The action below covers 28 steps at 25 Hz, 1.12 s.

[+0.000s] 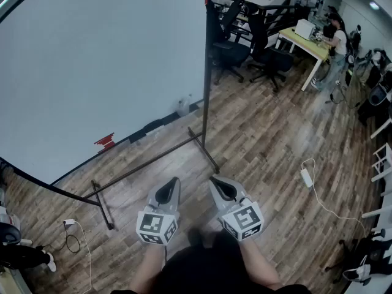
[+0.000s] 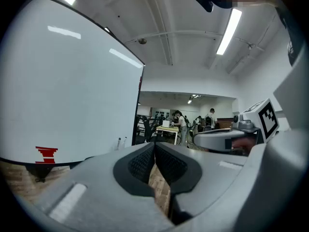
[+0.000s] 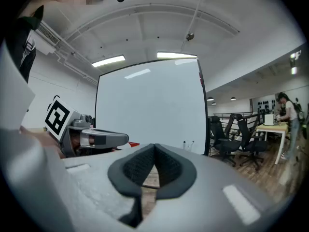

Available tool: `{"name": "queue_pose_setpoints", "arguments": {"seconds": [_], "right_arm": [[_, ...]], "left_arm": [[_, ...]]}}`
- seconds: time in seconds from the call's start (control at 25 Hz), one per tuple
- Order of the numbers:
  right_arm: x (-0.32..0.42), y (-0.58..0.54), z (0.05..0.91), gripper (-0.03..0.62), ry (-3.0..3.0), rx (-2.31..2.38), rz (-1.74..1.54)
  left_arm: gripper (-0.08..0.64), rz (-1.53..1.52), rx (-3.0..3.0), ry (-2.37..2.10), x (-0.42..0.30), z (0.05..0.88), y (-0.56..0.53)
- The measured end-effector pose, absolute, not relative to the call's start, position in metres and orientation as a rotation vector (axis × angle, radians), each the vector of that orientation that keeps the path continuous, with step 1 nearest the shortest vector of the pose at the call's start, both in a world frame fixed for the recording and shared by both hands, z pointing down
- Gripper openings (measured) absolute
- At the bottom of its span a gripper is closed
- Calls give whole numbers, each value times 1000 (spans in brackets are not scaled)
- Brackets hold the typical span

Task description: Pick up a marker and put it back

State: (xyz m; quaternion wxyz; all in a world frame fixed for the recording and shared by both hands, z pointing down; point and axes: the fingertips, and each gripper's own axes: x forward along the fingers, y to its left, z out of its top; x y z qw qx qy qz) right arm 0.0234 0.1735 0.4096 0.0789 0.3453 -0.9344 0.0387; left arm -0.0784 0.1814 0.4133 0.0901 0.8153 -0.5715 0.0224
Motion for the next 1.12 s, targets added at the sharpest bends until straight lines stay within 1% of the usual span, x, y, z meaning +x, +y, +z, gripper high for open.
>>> {"name": "queue_pose_setpoints", "arguments": {"seconds": [0.36,0.52,0.88,1.12], "right_arm": [[19,177,413,2,-2786,1033,100],[18,180,415,2,-2818,1033,172],[27,185,420,2,-2787,1159,161],[29,183,424,2,-2776,1151,186]], "left_arm": [[12,41,2408,-1727,-89,416,179],[12,30,2415,-1715,-89,416,182],[12,39,2404,-1699,-95,425,190],[12,33,2392,-1687,-94,429,193]]}}
